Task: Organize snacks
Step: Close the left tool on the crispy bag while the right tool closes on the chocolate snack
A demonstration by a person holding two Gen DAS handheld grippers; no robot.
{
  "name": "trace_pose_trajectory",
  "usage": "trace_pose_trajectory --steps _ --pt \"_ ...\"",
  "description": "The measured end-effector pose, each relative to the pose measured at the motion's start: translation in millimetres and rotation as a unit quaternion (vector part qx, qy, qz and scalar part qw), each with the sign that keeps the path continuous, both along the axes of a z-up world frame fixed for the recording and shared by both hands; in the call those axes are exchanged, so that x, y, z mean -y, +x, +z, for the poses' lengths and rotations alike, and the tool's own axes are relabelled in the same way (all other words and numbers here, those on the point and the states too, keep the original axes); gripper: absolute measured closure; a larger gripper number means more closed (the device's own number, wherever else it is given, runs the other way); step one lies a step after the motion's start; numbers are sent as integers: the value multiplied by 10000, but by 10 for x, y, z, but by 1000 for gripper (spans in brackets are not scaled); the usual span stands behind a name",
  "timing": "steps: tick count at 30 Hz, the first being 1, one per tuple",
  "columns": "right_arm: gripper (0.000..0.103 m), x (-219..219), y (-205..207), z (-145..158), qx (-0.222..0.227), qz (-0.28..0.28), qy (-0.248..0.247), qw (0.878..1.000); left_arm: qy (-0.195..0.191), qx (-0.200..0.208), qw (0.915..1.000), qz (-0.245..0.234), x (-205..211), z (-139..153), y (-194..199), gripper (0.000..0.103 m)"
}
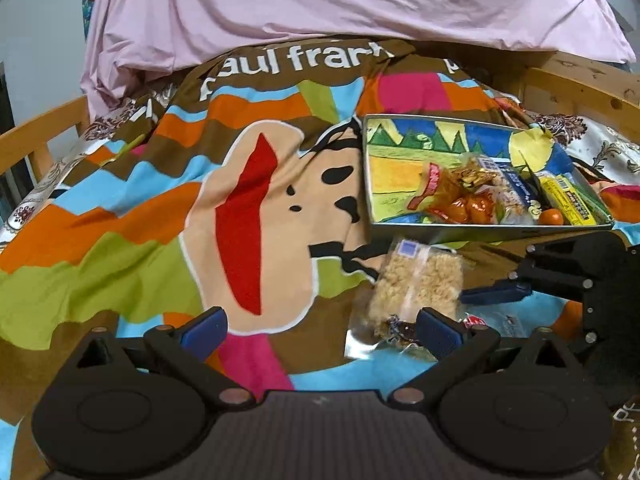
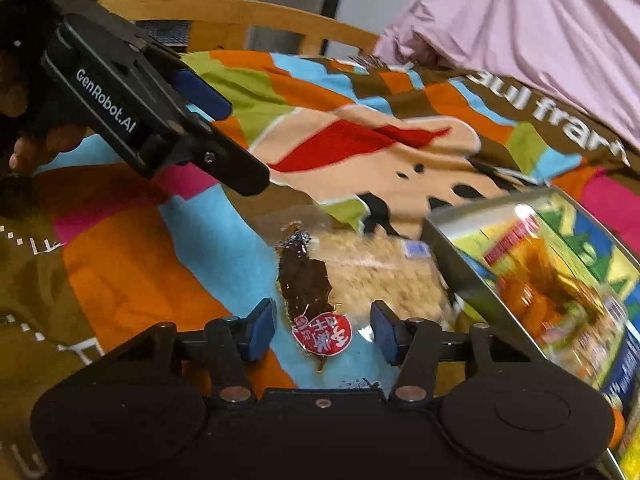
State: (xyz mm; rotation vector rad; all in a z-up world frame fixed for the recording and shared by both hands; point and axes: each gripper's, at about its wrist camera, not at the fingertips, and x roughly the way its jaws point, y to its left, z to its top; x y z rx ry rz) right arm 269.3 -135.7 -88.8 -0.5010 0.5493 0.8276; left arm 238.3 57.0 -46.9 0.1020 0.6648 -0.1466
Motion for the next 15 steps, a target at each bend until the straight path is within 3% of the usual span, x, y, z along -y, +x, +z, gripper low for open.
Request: trace_pose_trajectory --steps 8,15 --pt "51 381 -138 180 -487 -839 -367 9946 -20 -135 9995 -280 223 -52 66 0" --pt "55 767 -349 240 -686 -1348 -484 9873 601 -358 9929 -964 665 -206 274 0"
